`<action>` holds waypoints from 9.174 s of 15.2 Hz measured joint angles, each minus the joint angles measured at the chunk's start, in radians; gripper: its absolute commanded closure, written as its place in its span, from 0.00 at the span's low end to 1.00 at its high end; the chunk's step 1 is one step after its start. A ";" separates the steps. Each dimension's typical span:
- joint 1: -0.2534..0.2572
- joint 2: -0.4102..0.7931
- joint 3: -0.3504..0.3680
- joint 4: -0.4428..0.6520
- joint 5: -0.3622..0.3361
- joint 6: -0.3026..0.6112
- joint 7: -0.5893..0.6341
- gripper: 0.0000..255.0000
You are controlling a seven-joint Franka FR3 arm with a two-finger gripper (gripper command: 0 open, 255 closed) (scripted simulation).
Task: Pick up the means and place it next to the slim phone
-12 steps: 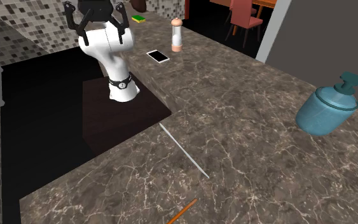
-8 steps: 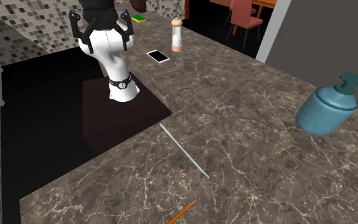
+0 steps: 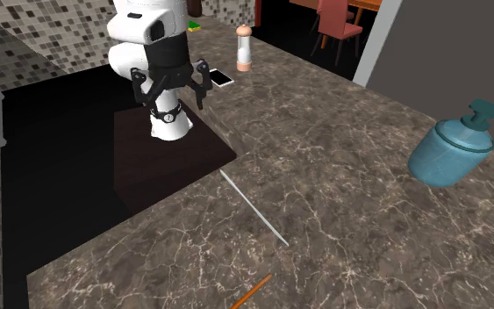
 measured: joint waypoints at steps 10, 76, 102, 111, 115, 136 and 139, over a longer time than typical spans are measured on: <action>0.040 0.370 0.038 0.157 0.012 0.173 -0.038 0.00; 0.179 0.058 0.164 -0.115 0.135 0.116 0.075 1.00; 0.611 -0.539 0.530 -0.390 0.559 -0.135 0.594 1.00; 0.711 -0.557 0.720 -0.294 0.717 -0.174 0.826 1.00; 0.725 -0.542 0.806 -0.221 0.778 -0.172 0.925 1.00; 0.621 -0.457 1.182 0.006 0.949 -0.078 1.171 1.00; 0.620 -0.460 1.208 -0.016 0.969 -0.050 1.163 1.00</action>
